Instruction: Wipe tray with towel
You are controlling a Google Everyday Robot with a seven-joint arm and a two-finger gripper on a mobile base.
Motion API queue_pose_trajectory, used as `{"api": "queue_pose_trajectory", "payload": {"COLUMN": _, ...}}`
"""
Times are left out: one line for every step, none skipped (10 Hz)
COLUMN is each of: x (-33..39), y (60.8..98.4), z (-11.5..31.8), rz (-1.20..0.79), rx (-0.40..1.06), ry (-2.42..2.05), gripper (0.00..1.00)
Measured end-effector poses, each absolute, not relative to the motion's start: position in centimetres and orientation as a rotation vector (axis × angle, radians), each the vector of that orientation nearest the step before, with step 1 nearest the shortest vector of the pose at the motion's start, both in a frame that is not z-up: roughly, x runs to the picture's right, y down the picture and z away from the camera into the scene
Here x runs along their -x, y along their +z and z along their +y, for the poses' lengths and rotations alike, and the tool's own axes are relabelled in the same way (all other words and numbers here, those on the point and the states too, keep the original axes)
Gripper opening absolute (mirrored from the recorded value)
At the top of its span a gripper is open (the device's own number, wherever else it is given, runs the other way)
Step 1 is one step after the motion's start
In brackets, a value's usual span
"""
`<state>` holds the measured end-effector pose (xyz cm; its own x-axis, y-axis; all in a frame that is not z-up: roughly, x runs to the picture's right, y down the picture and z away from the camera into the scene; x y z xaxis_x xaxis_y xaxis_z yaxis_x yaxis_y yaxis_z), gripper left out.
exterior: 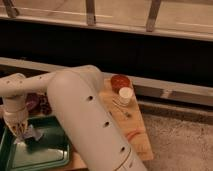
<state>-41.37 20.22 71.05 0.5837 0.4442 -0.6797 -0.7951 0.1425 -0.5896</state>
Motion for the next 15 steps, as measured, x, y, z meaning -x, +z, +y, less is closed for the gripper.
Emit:
{"api": "queue_pose_trajectory", "payload": {"x": 41.5, "y": 71.0, "z": 20.3, "rz": 0.384, "rx": 1.102, "ry": 0.924, "gripper": 0.00}}
{"api": "queue_pose_trajectory", "payload": {"x": 41.5, "y": 71.0, "z": 20.3, "rz": 0.384, "rx": 1.102, "ry": 0.923, "gripper": 0.00}}
{"api": "queue_pose_trajectory", "payload": {"x": 41.5, "y": 71.1, "z": 20.3, "rz": 0.388, "rx": 1.098, "ry": 0.927, "gripper": 0.00}}
{"api": "queue_pose_trajectory", "payload": {"x": 41.0, "y": 71.3, "z": 20.5, "rz": 0.400, "rx": 1.078, "ry": 0.943, "gripper": 0.00}}
{"api": "queue_pose_trajectory", "payload": {"x": 40.6, "y": 71.5, "z": 20.6, "rz": 0.413, "rx": 1.060, "ry": 0.975, "gripper": 0.00}}
{"api": "queue_pose_trajectory", "payload": {"x": 39.1, "y": 72.1, "z": 20.4, "rz": 0.436, "rx": 1.035, "ry": 1.019, "gripper": 0.00}}
{"api": "queue_pose_trajectory", "payload": {"x": 36.5, "y": 72.7, "z": 20.5, "rz": 0.476, "rx": 1.002, "ry": 1.066, "gripper": 0.00}}
{"api": "queue_pose_trajectory", "payload": {"x": 35.1, "y": 72.8, "z": 20.9, "rz": 0.503, "rx": 0.983, "ry": 1.091, "gripper": 0.00}}
{"api": "queue_pose_trajectory", "payload": {"x": 33.2, "y": 73.0, "z": 21.4, "rz": 0.541, "rx": 0.958, "ry": 1.125, "gripper": 0.00}}
{"api": "queue_pose_trajectory", "payload": {"x": 31.2, "y": 73.4, "z": 21.8, "rz": 0.586, "rx": 0.932, "ry": 1.165, "gripper": 0.00}}
{"api": "queue_pose_trajectory", "payload": {"x": 29.5, "y": 74.2, "z": 21.8, "rz": 0.616, "rx": 0.911, "ry": 1.199, "gripper": 0.00}}
{"api": "queue_pose_trajectory", "payload": {"x": 28.0, "y": 74.9, "z": 21.4, "rz": 0.631, "rx": 0.891, "ry": 1.228, "gripper": 0.00}}
{"api": "queue_pose_trajectory", "payload": {"x": 27.5, "y": 75.2, "z": 21.2, "rz": 0.627, "rx": 0.880, "ry": 1.232, "gripper": 0.00}}
{"api": "queue_pose_trajectory", "payload": {"x": 27.6, "y": 75.3, "z": 20.9, "rz": 0.615, "rx": 0.869, "ry": 1.231, "gripper": 0.00}}
{"api": "queue_pose_trajectory", "payload": {"x": 28.2, "y": 75.5, "z": 20.3, "rz": 0.593, "rx": 0.861, "ry": 1.231, "gripper": 0.00}}
